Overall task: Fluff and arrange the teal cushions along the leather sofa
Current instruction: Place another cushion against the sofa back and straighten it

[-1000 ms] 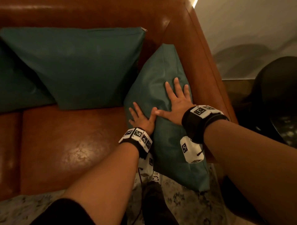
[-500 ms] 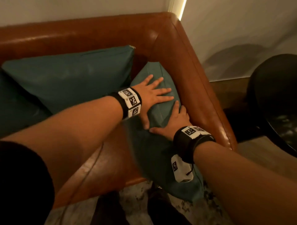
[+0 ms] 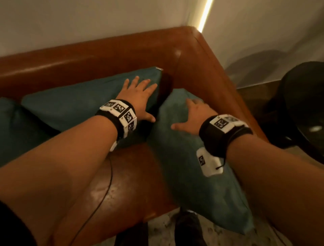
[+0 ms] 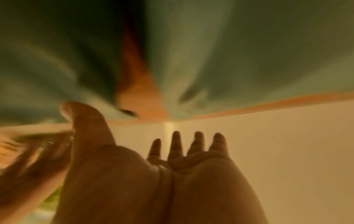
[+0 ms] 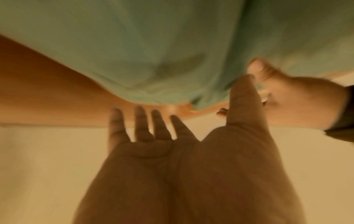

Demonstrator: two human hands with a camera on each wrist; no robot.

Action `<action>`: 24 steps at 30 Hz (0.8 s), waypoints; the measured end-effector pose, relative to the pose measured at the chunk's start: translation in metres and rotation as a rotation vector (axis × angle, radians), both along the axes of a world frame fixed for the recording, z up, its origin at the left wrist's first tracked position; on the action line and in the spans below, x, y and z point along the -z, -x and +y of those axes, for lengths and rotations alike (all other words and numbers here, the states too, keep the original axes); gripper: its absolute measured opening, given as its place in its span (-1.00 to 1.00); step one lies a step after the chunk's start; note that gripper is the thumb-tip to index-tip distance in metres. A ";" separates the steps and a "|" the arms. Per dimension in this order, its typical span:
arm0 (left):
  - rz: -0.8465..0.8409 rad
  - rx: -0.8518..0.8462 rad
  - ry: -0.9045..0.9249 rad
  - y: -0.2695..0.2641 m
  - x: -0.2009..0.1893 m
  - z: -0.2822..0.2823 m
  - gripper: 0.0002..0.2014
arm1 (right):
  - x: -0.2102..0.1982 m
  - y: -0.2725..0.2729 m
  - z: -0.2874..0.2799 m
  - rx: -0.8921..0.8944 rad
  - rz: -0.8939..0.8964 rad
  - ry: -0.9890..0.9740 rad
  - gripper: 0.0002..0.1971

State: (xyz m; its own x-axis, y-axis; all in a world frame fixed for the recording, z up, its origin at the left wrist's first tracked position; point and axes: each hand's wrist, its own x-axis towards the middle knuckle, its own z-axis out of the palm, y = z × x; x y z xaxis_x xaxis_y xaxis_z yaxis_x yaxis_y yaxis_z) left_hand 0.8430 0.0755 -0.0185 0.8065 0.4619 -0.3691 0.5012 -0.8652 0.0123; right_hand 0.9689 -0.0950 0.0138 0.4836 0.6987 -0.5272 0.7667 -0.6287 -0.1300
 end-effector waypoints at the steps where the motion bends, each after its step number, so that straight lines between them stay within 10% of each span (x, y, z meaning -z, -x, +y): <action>1: -0.013 -0.066 -0.005 0.018 -0.004 0.014 0.21 | -0.007 0.005 0.023 -0.071 -0.012 -0.051 0.11; 10: 0.108 -0.325 0.039 0.150 0.029 0.135 0.44 | 0.038 0.072 0.156 -0.247 -0.050 -0.001 0.25; 24: 0.000 -0.346 0.055 0.177 0.047 0.163 0.23 | 0.066 0.083 0.178 -0.214 -0.138 0.022 0.04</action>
